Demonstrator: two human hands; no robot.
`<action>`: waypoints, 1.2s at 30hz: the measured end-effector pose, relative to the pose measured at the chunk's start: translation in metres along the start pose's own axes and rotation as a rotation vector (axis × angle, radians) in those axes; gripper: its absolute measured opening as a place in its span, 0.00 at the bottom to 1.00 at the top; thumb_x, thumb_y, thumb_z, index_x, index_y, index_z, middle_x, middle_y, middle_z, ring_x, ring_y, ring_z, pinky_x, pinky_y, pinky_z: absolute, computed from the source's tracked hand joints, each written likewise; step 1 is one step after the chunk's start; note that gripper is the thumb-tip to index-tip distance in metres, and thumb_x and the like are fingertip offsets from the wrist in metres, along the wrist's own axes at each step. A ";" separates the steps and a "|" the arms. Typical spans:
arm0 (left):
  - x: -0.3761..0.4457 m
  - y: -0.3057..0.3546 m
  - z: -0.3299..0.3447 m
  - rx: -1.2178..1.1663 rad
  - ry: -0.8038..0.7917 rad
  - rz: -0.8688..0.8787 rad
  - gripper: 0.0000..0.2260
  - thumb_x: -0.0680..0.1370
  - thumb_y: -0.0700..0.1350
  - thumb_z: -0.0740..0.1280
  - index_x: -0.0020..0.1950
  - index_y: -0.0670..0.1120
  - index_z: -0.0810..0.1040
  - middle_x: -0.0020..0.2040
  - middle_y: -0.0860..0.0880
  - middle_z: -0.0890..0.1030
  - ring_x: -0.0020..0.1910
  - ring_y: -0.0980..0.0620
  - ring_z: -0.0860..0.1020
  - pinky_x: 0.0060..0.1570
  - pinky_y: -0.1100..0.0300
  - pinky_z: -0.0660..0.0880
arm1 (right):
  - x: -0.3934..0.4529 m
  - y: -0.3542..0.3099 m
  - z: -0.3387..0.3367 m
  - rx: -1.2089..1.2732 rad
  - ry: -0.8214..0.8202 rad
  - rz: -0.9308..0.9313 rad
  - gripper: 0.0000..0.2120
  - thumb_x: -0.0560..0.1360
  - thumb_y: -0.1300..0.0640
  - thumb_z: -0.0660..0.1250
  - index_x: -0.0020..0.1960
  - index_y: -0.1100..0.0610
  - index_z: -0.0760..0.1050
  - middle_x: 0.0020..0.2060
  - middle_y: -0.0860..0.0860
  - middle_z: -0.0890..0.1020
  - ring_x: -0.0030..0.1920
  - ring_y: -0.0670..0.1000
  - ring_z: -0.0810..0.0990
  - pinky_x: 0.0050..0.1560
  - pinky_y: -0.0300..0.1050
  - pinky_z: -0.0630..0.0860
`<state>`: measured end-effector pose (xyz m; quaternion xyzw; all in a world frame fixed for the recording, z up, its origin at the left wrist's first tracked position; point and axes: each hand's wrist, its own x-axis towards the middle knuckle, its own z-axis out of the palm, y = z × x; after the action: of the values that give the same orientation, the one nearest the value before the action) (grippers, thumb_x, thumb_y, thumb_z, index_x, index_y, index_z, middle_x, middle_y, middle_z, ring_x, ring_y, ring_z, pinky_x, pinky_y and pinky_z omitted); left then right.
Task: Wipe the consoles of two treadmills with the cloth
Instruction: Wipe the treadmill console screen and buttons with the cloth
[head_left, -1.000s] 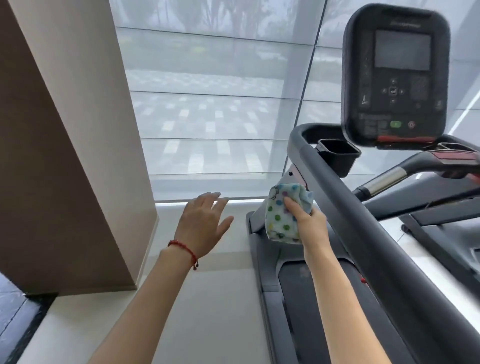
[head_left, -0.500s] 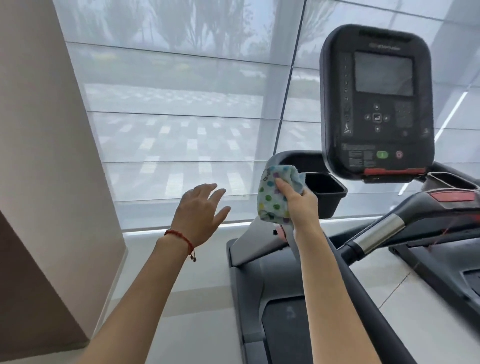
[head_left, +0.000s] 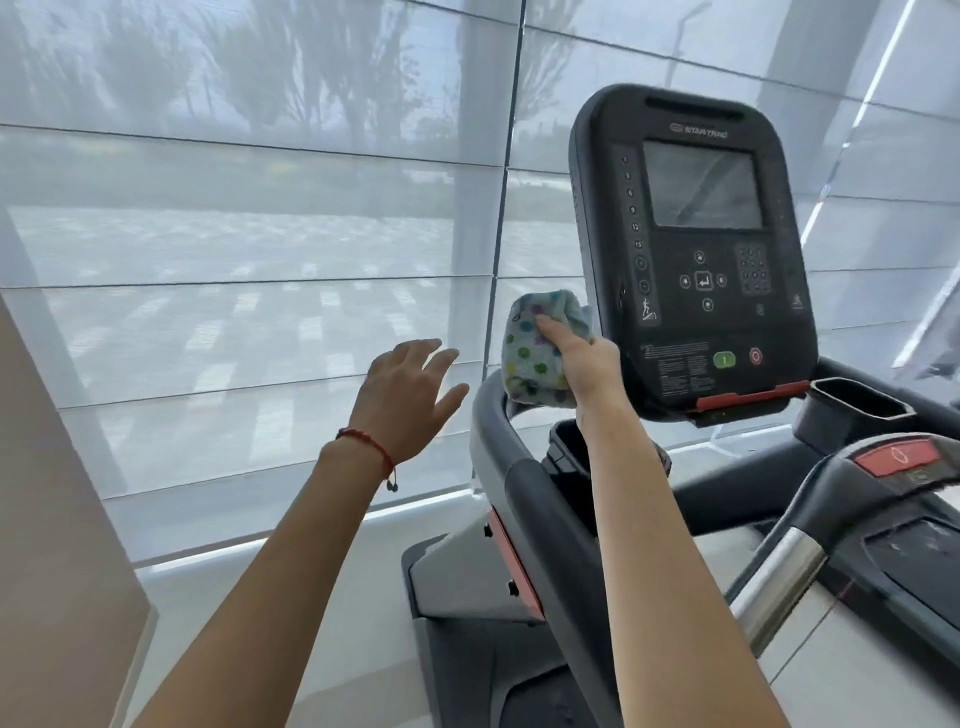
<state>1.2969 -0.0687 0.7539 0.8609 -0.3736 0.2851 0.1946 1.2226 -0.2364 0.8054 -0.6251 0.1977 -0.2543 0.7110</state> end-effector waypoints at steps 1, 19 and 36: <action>0.012 0.000 0.005 -0.010 0.003 0.025 0.18 0.77 0.48 0.65 0.64 0.41 0.74 0.63 0.39 0.75 0.62 0.39 0.71 0.60 0.45 0.66 | 0.009 -0.003 -0.002 -0.014 0.019 -0.013 0.11 0.70 0.52 0.71 0.49 0.56 0.76 0.42 0.51 0.81 0.44 0.52 0.80 0.41 0.45 0.79; 0.135 0.067 0.079 -0.136 -0.001 0.262 0.18 0.76 0.49 0.65 0.61 0.40 0.76 0.59 0.39 0.77 0.58 0.38 0.75 0.55 0.44 0.72 | 0.106 -0.047 -0.114 -0.145 0.249 -0.171 0.17 0.71 0.52 0.70 0.56 0.59 0.76 0.51 0.55 0.82 0.50 0.55 0.82 0.48 0.51 0.81; 0.202 0.076 0.139 -0.116 0.069 0.253 0.25 0.77 0.54 0.55 0.68 0.40 0.69 0.68 0.40 0.70 0.66 0.40 0.69 0.60 0.45 0.70 | 0.191 -0.022 -0.116 -0.303 0.335 -0.437 0.13 0.72 0.49 0.70 0.51 0.54 0.73 0.39 0.42 0.78 0.41 0.40 0.78 0.35 0.25 0.73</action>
<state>1.4004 -0.3011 0.7861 0.7840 -0.4882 0.3146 0.2193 1.3016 -0.4462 0.8183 -0.7009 0.2087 -0.4682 0.4960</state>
